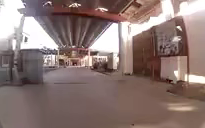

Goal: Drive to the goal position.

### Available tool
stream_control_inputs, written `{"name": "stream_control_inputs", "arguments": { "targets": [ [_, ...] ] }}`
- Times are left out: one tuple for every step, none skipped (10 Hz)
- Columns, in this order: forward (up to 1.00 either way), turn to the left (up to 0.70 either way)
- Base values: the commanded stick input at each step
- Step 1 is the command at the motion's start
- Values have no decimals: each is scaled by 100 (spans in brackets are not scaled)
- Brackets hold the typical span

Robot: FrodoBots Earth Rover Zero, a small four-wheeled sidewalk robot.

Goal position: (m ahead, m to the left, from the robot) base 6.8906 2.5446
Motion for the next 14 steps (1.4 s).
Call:
{"name": "stream_control_inputs", "arguments": {
  "targets": [
    [70, 7],
    [70, 0],
    [70, 0],
    [70, 0],
    [70, 0],
    [70, 0],
    [70, 0],
    [70, 0],
    [70, 0],
    [70, 0],
    [70, 0],
    [70, 0],
    [70, 0],
    [70, 0]
  ]
}}
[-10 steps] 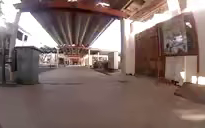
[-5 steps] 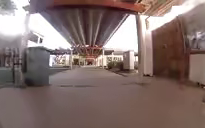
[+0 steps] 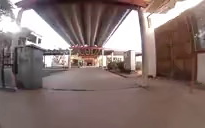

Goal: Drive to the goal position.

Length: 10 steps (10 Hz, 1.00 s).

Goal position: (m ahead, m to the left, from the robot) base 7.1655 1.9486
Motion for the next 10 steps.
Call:
{"name": "stream_control_inputs", "arguments": {
  "targets": [
    [70, 0],
    [70, 3],
    [70, 12],
    [70, 21],
    [70, 30],
    [70, 0],
    [70, 0],
    [70, 0],
    [70, 0],
    [70, 0]
  ]
}}
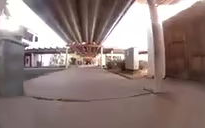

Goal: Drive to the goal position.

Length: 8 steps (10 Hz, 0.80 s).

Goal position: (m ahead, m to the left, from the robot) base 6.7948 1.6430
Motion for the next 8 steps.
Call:
{"name": "stream_control_inputs", "arguments": {
  "targets": [
    [70, 0],
    [70, 0],
    [70, 0],
    [70, 33],
    [70, 25],
    [70, 16],
    [70, 8],
    [70, 0]
  ]
}}
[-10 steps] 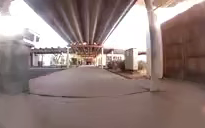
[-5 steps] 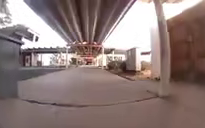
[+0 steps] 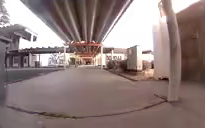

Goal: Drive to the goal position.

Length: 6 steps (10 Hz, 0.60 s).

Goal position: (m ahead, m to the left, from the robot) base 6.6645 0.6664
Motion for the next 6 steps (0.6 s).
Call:
{"name": "stream_control_inputs", "arguments": {
  "targets": [
    [70, 0],
    [70, 0],
    [70, 16],
    [70, 33],
    [70, 35],
    [70, 35]
  ]
}}
